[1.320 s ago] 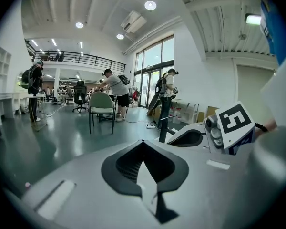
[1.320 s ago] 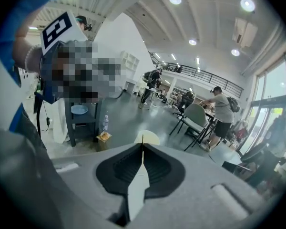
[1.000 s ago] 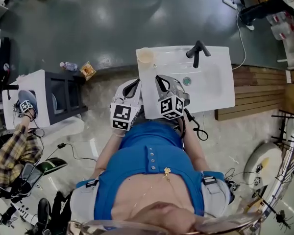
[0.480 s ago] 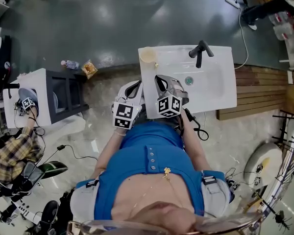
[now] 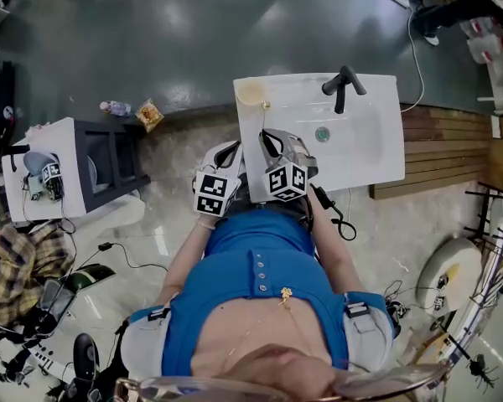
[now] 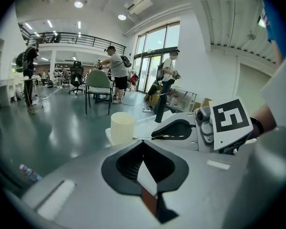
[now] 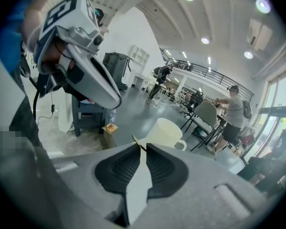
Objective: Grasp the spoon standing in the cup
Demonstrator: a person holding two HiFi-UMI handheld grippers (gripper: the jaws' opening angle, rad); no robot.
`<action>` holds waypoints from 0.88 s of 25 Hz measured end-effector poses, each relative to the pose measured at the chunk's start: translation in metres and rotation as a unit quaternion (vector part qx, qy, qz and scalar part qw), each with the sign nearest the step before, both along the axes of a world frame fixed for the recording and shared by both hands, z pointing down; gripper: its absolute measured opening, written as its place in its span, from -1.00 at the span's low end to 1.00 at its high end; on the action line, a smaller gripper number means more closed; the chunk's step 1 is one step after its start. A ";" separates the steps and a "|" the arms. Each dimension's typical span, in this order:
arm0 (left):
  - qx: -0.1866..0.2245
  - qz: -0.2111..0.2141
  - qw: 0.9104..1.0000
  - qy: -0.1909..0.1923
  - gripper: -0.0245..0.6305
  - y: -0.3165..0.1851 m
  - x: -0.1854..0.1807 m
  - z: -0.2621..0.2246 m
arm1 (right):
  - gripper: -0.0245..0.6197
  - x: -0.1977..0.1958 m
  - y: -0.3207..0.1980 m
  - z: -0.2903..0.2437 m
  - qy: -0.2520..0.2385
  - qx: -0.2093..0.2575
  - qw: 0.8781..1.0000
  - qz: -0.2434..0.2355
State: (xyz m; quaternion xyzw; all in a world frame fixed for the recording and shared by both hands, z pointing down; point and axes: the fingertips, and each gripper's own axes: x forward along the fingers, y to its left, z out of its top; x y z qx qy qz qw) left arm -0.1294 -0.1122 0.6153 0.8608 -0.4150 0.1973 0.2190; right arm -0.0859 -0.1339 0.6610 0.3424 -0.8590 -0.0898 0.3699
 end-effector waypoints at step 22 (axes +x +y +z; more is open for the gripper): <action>-0.057 0.006 0.998 -0.003 -0.93 0.014 0.003 0.044 | -0.64 0.000 0.015 0.047 -0.032 -0.064 0.997 0.024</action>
